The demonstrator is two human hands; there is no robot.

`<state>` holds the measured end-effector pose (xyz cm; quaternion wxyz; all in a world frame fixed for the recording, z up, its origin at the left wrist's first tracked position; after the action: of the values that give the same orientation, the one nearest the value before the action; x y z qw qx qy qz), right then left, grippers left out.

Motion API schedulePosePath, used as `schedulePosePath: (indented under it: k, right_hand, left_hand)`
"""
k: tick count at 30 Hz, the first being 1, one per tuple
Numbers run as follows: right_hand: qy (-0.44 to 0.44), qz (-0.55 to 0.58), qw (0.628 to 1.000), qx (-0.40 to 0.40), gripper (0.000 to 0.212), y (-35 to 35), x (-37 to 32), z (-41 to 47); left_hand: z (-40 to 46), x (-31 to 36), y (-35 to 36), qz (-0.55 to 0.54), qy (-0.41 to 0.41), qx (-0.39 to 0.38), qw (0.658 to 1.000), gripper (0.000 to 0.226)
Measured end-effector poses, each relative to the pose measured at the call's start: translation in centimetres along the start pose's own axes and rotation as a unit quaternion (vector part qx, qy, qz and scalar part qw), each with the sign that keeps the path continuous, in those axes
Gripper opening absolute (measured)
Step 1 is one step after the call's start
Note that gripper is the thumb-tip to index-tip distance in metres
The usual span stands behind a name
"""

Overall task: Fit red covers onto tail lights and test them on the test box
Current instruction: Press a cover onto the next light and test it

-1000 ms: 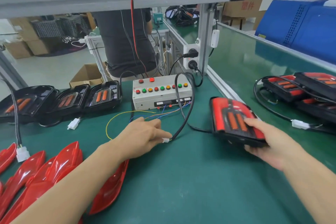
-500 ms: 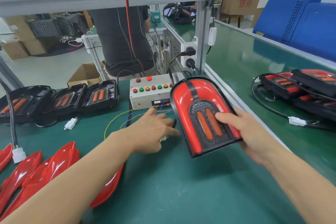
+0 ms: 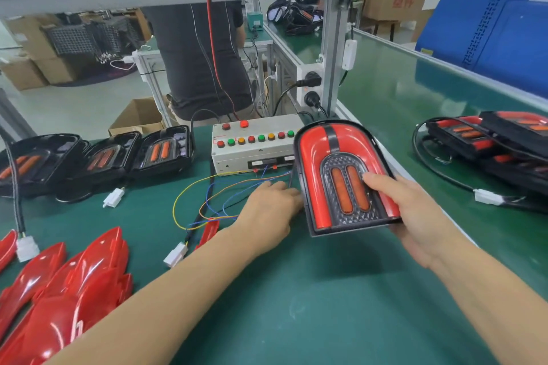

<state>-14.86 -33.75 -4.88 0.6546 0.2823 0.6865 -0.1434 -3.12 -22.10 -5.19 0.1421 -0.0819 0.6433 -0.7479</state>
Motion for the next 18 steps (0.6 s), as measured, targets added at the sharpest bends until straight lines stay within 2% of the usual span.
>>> schedulePosePath:
  k: [2,4,6,9,11,13,14,16,18]
  right_hand:
    - [0.019,-0.01,1.0,0.011,0.037,-0.3,0.6,0.2]
    - [0.047,-0.03,0.998,0.033,0.025,-0.6,1.5,0.6]
    - [0.084,-0.073,0.992,0.061,0.026,-1.1,2.5,1.1]
    - [0.121,-0.111,0.983,0.087,0.047,-1.4,3.6,1.5]
    - [0.122,-0.095,0.984,0.089,0.053,-1.4,3.9,1.6]
    - [0.122,-0.04,0.989,0.076,0.053,-1.1,4.1,1.5]
    - [0.121,-0.016,0.99,0.065,0.051,-0.9,4.2,1.4]
    - [0.112,0.013,0.992,0.056,0.048,-0.6,4.5,1.4]
    - [0.101,0.025,0.993,0.058,0.047,-0.4,4.7,1.4]
  left_hand:
    - [0.0,1.0,-0.1,0.112,0.062,-0.031,0.991,0.019]
    - [-0.2,1.2,0.4,0.159,0.085,-0.049,0.982,0.021]
    - [-0.4,0.8,0.9,0.158,0.079,-0.067,0.982,0.024]
    - [-1.1,-0.2,1.4,0.073,0.053,-0.068,0.994,0.035]
    - [-1.4,-1.4,0.7,-0.063,0.005,-0.034,0.997,0.042]
    - [-1.6,-3.1,-0.7,-0.204,-0.052,0.046,0.977,0.039]
    - [-1.7,-4.3,-1.4,-0.241,-0.092,0.089,0.962,0.036]
    - [-2.0,-7.2,-2.5,-0.27,-0.188,0.169,0.929,0.035]
    - [-2.1,-10.5,-3.0,-0.246,-0.277,0.203,0.906,0.04]
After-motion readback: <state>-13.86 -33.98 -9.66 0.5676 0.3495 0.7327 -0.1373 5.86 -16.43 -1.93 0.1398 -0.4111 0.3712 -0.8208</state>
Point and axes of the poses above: each hand's wrist, its own z-axis towards the middle knuckle, its own y-axis out of the palm, x = y × z, the point moved 7 cm from there along z, towards the middle knuckle, and after that the axes turned 1 degree about x, right-handed, at the moved point
